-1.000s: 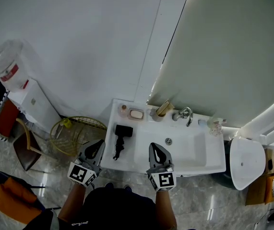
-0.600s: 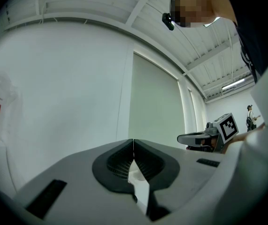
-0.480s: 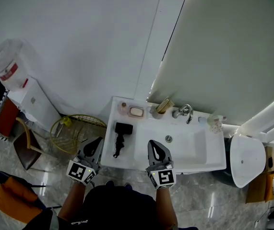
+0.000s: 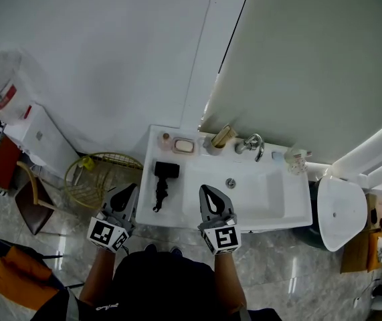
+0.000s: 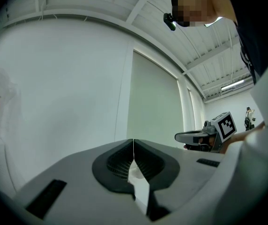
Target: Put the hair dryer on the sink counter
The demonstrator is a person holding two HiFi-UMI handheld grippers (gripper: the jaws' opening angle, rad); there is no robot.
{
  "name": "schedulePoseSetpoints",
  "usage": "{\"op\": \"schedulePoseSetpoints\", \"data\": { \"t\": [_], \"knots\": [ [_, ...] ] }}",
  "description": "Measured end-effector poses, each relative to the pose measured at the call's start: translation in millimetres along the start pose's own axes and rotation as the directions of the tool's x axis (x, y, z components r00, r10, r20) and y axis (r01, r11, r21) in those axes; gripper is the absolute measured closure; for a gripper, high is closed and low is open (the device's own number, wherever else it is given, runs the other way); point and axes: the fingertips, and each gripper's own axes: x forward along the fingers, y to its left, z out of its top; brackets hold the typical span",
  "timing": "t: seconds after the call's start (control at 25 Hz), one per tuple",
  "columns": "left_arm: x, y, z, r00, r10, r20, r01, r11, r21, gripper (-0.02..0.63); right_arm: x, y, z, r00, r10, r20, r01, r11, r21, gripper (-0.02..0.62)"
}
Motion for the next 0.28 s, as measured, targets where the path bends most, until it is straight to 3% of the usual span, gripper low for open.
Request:
{"op": "schedulePoseSetpoints", "data": {
  "t": [0.28],
  "knots": [
    [1.9, 1.4, -7.0, 1.0, 0.002, -0.005, -0.002, 1.0, -0.015, 0.58, 2.2, -1.7, -4.2, 1.0, -0.005, -0.014, 0.005, 1.0, 0.004, 0.568]
  ]
}}
